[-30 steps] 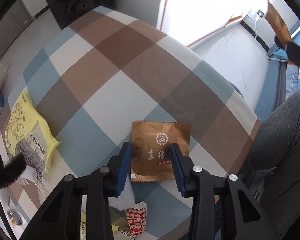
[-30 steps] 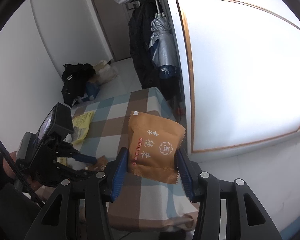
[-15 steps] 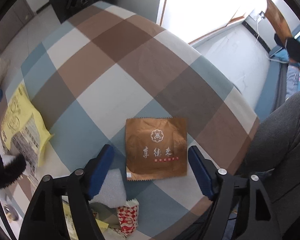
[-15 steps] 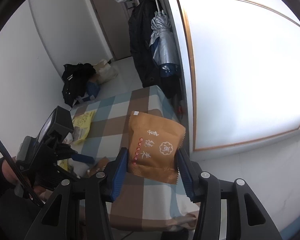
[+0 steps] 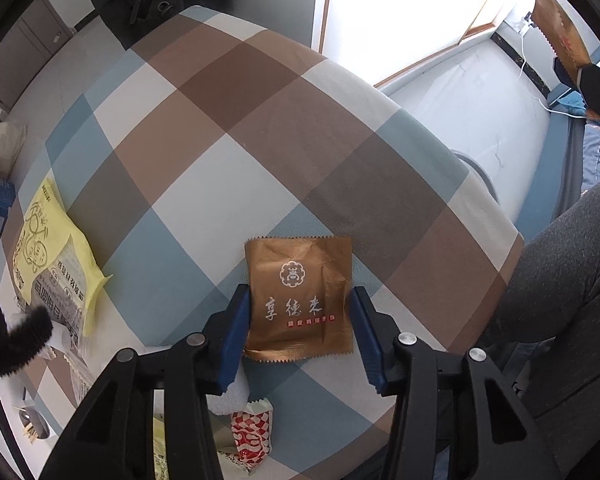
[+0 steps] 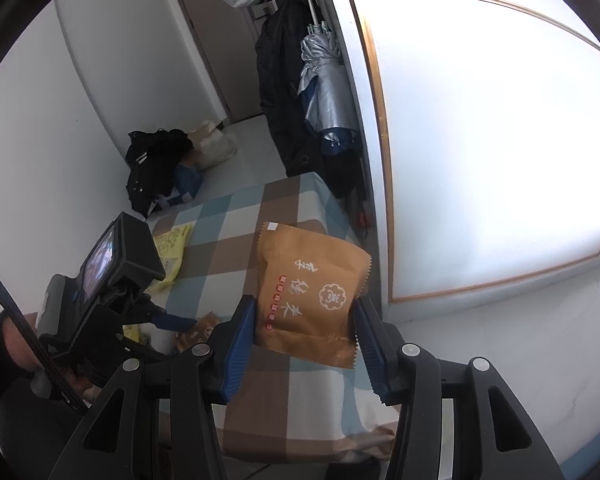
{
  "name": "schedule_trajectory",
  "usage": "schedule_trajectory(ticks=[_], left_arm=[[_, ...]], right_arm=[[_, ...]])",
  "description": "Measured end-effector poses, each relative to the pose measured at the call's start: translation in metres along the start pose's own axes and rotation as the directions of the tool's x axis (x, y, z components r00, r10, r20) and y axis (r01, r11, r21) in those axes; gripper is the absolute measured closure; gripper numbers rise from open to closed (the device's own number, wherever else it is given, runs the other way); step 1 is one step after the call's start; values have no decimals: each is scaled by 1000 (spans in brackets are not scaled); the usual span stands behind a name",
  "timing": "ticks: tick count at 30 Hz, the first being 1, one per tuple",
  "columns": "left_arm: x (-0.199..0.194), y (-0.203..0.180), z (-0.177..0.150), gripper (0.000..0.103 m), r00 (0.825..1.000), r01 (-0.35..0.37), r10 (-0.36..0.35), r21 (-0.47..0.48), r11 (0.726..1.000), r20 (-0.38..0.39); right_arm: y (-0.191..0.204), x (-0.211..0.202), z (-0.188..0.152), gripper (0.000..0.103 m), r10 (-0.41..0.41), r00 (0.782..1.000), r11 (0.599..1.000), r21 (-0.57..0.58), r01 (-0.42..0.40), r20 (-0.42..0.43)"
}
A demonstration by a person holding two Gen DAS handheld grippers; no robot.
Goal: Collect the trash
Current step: 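Grasp and lift the second brown packet with the left gripper while the right holds its packet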
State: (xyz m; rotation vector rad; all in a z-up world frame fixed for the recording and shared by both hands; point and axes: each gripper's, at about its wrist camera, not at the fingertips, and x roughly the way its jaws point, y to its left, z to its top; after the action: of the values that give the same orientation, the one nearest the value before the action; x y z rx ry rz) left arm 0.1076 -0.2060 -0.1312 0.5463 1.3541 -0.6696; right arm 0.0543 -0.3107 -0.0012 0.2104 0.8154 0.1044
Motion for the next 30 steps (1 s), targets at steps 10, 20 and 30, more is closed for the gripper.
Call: schedule_trajectory(ticks=[10, 20, 30], left_arm=[[-11, 7, -10, 91, 999, -13, 16, -80, 997, 37], [-23, 12, -16, 101, 997, 14, -2, -158, 987, 78], [-74, 33, -43, 102, 978, 51, 0, -238, 970, 210]], right_arm=[[1, -1, 0, 53, -3, 1000, 1000, 3, 3, 1], [3, 1, -1, 53, 4, 1000, 1000, 7, -4, -11], [13, 0, -3, 54, -3, 1000, 1000, -16, 3, -12]])
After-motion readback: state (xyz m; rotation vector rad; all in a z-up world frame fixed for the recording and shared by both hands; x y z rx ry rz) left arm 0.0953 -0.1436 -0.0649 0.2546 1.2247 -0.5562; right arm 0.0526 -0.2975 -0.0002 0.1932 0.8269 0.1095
